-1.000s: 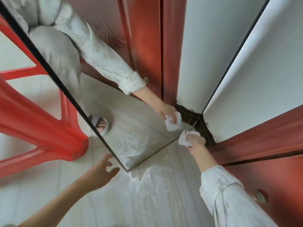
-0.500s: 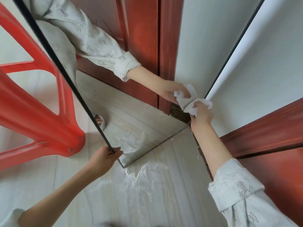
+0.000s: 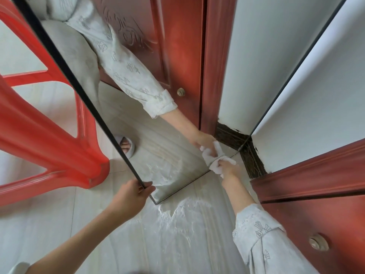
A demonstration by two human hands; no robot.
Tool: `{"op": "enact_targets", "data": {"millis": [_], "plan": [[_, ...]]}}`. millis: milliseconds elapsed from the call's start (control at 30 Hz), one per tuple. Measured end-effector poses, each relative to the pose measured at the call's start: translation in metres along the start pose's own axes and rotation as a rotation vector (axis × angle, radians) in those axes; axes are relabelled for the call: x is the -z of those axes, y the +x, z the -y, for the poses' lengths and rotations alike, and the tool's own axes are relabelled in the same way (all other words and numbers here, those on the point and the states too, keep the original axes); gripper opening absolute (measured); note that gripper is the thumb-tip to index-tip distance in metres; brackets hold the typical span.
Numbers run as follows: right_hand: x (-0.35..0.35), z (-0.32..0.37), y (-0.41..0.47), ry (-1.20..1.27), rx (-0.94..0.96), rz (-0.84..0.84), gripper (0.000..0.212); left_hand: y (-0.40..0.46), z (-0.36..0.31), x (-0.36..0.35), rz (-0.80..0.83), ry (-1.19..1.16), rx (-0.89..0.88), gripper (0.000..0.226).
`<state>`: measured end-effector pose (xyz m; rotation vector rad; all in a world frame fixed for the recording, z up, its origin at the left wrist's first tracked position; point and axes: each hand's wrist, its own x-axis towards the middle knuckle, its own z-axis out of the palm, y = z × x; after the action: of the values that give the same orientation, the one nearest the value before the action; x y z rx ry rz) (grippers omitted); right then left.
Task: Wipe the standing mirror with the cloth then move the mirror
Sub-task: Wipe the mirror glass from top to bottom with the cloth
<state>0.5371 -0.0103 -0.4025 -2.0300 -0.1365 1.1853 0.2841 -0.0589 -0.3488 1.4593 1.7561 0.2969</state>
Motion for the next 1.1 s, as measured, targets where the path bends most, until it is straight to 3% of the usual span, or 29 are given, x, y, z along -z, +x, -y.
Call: {"op": "enact_targets", "data": {"millis": [100, 200, 333, 467, 533, 667, 800, 933, 1100], "plan": [[-0.005, 0.016, 0.003, 0.006, 0.04, -0.176, 0.033, 0.0, -0.001, -0.001, 0.004, -0.04, 0.01, 0.031], [-0.001, 0.052, -0.009, 0.176, 0.156, -0.372, 0.034, -0.001, -0.004, -0.001, 0.008, -0.067, 0.036, 0.03], [0.007, 0.085, -0.038, 0.363, 0.342, -0.237, 0.039, -0.004, -0.009, -0.001, -0.013, -0.069, 0.045, 0.027], [-0.01, 0.084, -0.072, 0.491, 0.536, -0.271, 0.033, -0.005, -0.01, 0.001, 0.017, -0.075, 0.066, 0.023], [-0.019, 0.058, -0.078, 0.433, 0.585, -0.263, 0.033, -0.005, -0.008, 0.002, 0.036, -0.066, 0.079, 0.024], [-0.029, 0.0, -0.064, 0.216, 0.272, -0.266, 0.015, -0.003, -0.004, 0.001, 0.049, -0.067, 0.099, 0.019], [-0.042, -0.028, -0.055, 0.118, -0.06, 0.02, 0.019, -0.002, -0.004, 0.001, 0.084, -0.06, 0.083, 0.013], [-0.055, -0.037, -0.07, 0.069, -0.225, 0.071, 0.013, -0.003, -0.004, 0.005, 0.15, -0.029, 0.038, 0.013], [-0.054, -0.025, -0.11, 0.028, -0.237, 0.282, 0.017, -0.02, -0.012, 0.019, 0.279, -0.263, -0.07, 0.057]]}}
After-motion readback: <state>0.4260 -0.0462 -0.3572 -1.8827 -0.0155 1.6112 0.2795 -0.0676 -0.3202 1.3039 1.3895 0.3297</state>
